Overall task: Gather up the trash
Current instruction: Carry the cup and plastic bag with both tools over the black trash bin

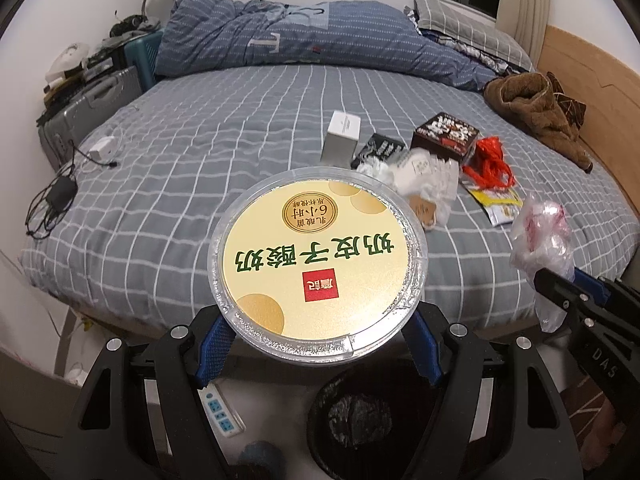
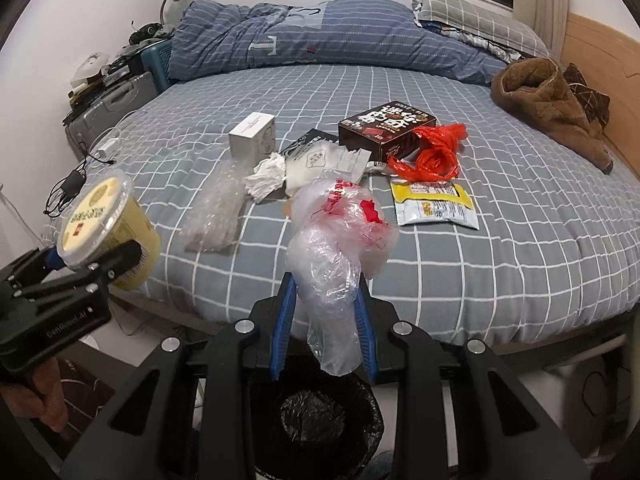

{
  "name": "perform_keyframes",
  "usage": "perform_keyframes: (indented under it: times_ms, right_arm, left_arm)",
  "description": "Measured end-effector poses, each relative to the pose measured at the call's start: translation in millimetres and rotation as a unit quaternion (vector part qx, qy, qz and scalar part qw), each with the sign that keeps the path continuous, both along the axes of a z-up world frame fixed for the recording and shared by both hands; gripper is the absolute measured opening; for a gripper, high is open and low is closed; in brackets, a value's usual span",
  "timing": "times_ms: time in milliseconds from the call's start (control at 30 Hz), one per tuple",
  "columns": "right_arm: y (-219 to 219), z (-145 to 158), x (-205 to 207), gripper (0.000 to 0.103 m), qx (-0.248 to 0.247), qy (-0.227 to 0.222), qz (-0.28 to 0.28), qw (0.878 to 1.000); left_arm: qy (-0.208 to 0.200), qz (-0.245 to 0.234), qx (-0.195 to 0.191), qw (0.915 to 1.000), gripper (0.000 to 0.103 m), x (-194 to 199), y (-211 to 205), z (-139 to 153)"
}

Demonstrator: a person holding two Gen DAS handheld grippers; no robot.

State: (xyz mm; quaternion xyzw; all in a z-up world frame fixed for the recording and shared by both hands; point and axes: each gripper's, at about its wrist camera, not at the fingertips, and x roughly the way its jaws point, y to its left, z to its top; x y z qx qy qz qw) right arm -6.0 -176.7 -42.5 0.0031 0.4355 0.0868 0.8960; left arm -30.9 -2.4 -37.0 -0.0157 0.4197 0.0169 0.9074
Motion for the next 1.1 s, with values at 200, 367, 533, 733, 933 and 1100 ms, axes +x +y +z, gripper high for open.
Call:
perform_keyframes:
  times_ms: [200,367,533,733,933,1100]
  right_arm:
    - [4,-1,-22,0.028,-0.002,0.007,0.008,1.000]
    - [9,-6,-41,0.028,-0.009,0.020,0.016,1.000]
    - [12,-13,-57,0.028,-0.012,0.032,0.023,0.999]
    - [15,-21,-74,0.028,-0.013,0.049,0.027,0.998]
    - [15,-31,-85,0.028,-0.019,0.066,0.028,0.997]
    - [14,-47,-86,0.028,-0.018,0.084,0.025,0.996]
  left_arm:
    - [0.014,0.003,0.002,0.9999,0.072,-21,3,-7]
    - [0.028,0.004,0.002,0.9996,0.072,-39,4,-14]
    - [0.037,0.006,0.001,0.9993,0.072,-54,5,-19]
    - [0.052,0.012,-0.003,0.9986,0.072,-71,9,-26]
    - [0.071,0.015,-0.003,0.9974,0.072,-82,14,-38]
    - [0.084,0.016,-0.012,0.9963,0.072,-83,17,-53]
